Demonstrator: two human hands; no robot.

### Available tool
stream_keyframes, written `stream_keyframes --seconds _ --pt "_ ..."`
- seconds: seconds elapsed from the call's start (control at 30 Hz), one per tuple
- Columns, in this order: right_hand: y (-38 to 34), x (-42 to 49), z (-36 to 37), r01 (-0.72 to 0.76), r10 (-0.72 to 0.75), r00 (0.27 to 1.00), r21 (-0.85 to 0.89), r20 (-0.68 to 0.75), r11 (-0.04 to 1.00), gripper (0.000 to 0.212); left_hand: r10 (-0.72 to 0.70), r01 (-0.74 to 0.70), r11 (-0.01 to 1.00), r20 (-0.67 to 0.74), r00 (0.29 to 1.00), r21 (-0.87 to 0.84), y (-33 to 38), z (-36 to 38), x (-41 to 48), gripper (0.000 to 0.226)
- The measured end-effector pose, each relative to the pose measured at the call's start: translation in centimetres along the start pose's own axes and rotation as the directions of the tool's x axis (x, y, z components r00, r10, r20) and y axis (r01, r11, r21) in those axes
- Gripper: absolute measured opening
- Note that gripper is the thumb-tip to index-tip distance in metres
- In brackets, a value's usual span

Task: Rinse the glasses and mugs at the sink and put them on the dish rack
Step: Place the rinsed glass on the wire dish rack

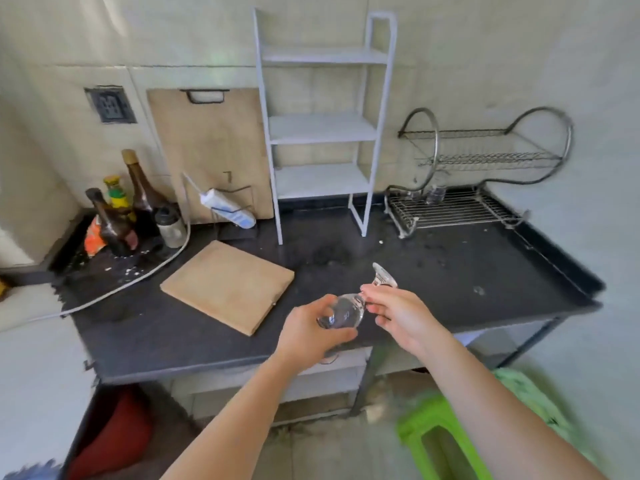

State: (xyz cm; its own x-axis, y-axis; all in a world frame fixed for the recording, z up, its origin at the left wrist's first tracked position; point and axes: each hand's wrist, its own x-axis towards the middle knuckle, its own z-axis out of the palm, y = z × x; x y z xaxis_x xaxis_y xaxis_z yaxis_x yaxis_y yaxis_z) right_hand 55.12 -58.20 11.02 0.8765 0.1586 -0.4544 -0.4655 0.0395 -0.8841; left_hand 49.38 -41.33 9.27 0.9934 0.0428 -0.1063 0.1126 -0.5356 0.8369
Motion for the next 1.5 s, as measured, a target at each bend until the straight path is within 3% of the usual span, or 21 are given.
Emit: stream_keyframes --seconds 0.17,0.37,0.5,0.6,0.67,0.77,0.9,1.2,1.5 --pt "-4.6 6.5 -8.0 0.04 -0.047 0.988 -0.046 -0.149 0.998 0.027 0.089 -0.091 0.994 0.049 0.995 0.059 5.6 5.4 9.7 0.044" --pt "-9.2 14.7 -14.7 0.109 -0.123 0.962 -0.07 -0.244 0.992 0.022 0.101 -0.125 0.983 0.176 0.979 0.131 9.2 10.2 21.6 0.058" --pt "-11.3 20.5 -17.5 0.155 -0.178 0.931 -0.097 -0.318 0.983 0.004 0.121 -0.163 0.973 0.242 0.963 0.161 10.1 13.1 29.0 0.065" --pt "-12.5 24.6 -20.1 0.183 -0.208 0.9 -0.102 -0.384 0.978 0.007 0.153 -0.207 0.964 0.283 0.947 0.169 10.2 15.0 34.3 0.066" --pt "-13.3 26.9 -22.3 0.203 -0.23 0.869 -0.108 -0.439 0.973 0.009 0.134 -0.196 0.959 0.283 0.95 0.206 10.2 16.0 37.3 0.072" --pt "-14.5 30.3 -25.4 0.231 -0.272 0.824 -0.144 -0.497 0.962 0.007 0.08 -0.143 0.95 0.226 0.971 0.279 10.0 17.4 41.3 0.058" --pt "-15.6 35.0 -27.7 0.259 -0.318 0.826 -0.188 -0.466 0.948 0.011 0.033 -0.09 0.946 0.185 0.982 0.31 10.1 19.3 45.4 0.045" --pt "-15.8 44.6 -25.0 0.277 -0.429 0.89 -0.563 -0.156 0.779 0.014 -0.081 0.054 0.964 0.094 0.992 0.261 9.2 20.8 47.2 0.024" --pt "-15.4 48.0 -24.3 0.24 -0.358 0.911 -0.443 -0.206 0.864 0.017 -0.127 0.107 0.975 0.093 0.988 0.194 8.8 20.8 48.0 0.022"
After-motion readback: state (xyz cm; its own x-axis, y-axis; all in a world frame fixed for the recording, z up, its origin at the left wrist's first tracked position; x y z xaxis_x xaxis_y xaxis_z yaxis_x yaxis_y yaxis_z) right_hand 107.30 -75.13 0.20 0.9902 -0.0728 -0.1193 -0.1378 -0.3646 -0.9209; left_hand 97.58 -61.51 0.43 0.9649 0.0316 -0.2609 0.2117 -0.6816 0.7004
